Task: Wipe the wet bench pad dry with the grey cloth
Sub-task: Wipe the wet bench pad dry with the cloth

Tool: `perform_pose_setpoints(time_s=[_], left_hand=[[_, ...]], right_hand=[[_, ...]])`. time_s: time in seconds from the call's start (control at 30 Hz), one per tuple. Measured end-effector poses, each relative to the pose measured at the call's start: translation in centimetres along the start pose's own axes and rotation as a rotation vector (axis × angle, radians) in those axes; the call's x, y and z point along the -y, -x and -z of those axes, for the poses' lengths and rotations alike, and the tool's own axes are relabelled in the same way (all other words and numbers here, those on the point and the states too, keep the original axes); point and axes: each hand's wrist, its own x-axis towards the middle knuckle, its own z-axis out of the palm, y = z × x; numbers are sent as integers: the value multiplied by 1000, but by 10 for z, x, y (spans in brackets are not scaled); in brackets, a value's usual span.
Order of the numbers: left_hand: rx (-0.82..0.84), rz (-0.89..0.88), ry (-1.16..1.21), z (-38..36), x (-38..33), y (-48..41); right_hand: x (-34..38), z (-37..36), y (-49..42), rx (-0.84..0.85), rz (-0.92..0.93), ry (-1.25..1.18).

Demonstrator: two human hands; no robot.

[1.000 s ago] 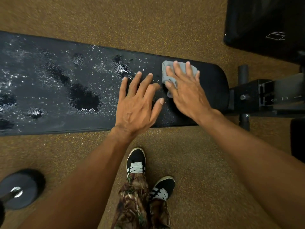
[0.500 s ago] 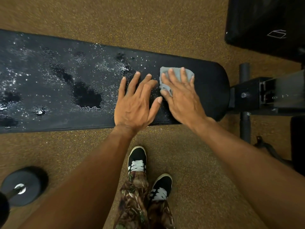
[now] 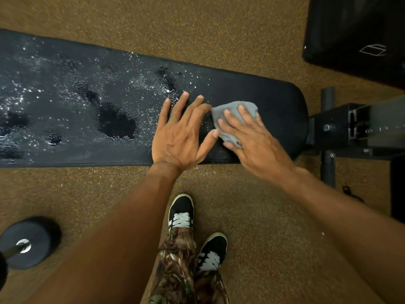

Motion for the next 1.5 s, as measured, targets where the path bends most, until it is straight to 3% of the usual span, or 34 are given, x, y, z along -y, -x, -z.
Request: perform_pose_setpoints(time_s=[0.07,0.2,0.3,0.4,0.5,0.63,0.83,1.03,1.2,1.4,1.5], left_hand=[[1,-5,8,1,-1,0],[17,-9,0,1,0,-1],[23,-11,0,1,0,-1],[28,-9,-5,1,0,-2],[40,-6,-6,1,0,-2],[34,-9,-16,0,0,-1],[21,-12,-16,-1,1,-1],[-10,-13,11,-2,0,0],[-21,20,51,-2,1,-1],[-17,38,68,-3,1,-1],[-14,47,68,-3,1,-1]], right_hand=[[-17,10,6,55,-29,-13],[1,12,-24,-3,-160,-68],[17,1,-23,-55,-82,-45],[-4,0,6,3,25,-26],[-22,8,15,31,-26,-44],[2,0,-11,-69,-124,-86],[-5,-11,25,21,107,55],[16,-2,-2,-28,-79,-67],[6,-14,24,-29,50,-46],[18,-11,3,-62,-90,-119],[29,-20,12,-53,8,-98]])
